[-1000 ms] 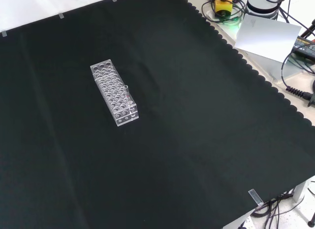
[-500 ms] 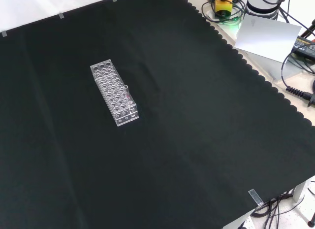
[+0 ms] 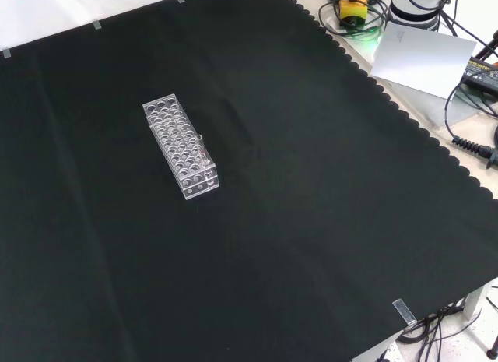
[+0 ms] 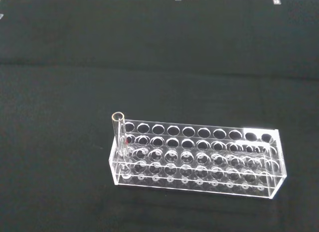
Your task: Pick up the test tube.
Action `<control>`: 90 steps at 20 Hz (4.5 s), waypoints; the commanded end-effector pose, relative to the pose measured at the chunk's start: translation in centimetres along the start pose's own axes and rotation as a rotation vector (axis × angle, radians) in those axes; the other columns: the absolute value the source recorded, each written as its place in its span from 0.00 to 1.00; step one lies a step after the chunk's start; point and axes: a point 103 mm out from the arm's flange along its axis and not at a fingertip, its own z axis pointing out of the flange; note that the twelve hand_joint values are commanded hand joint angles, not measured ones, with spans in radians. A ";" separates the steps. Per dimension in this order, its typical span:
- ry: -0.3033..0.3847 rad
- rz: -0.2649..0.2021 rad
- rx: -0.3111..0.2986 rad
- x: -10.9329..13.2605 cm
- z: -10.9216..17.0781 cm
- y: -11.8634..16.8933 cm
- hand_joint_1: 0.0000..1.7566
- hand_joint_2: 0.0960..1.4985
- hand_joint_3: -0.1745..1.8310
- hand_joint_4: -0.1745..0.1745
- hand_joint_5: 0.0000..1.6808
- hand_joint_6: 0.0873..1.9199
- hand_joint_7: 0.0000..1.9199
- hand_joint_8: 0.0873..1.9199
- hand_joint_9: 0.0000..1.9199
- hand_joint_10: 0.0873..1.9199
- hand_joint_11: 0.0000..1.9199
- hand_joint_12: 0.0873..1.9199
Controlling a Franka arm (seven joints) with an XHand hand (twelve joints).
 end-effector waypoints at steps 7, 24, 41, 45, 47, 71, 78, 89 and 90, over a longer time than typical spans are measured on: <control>-0.080 -0.068 0.108 2.0 4.4 6.4 0.24 0.60 0.18 0.47 0.00 0.00 0.05 0.01 0.03 0.00 0.00 0.46; -0.132 -0.124 0.223 3.5 12.0 12.0 0.26 0.61 0.17 0.47 0.01 0.00 0.00 0.16 0.00 0.10 0.00 0.46; -0.137 -0.157 0.263 4.5 17.7 13.4 0.31 0.60 0.16 0.33 0.13 0.00 0.06 0.36 0.00 0.30 0.00 0.56; -0.152 -0.161 0.284 5.0 19.1 14.5 0.32 0.59 0.16 0.32 0.13 0.00 0.06 0.37 0.00 0.31 0.00 0.56; -0.164 -0.166 0.287 5.3 19.7 14.8 0.32 0.59 0.16 0.31 0.14 0.00 0.07 0.37 0.00 0.32 0.00 0.57; -0.241 -0.161 0.284 4.9 21.9 14.2 0.36 0.57 0.20 0.27 0.25 0.00 0.31 0.44 0.13 0.42 0.00 0.67; -0.245 -0.142 0.256 5.0 21.8 15.0 0.40 0.55 0.23 0.26 0.32 0.00 0.41 0.46 0.24 0.41 0.00 0.75; -0.224 -0.134 0.238 5.6 21.6 16.5 0.43 0.49 0.31 0.20 0.36 0.13 0.52 0.43 0.35 0.36 0.02 0.78; -0.222 -0.137 0.230 5.8 21.7 16.6 0.43 0.49 0.31 0.19 0.37 0.18 0.55 0.43 0.38 0.35 0.03 0.78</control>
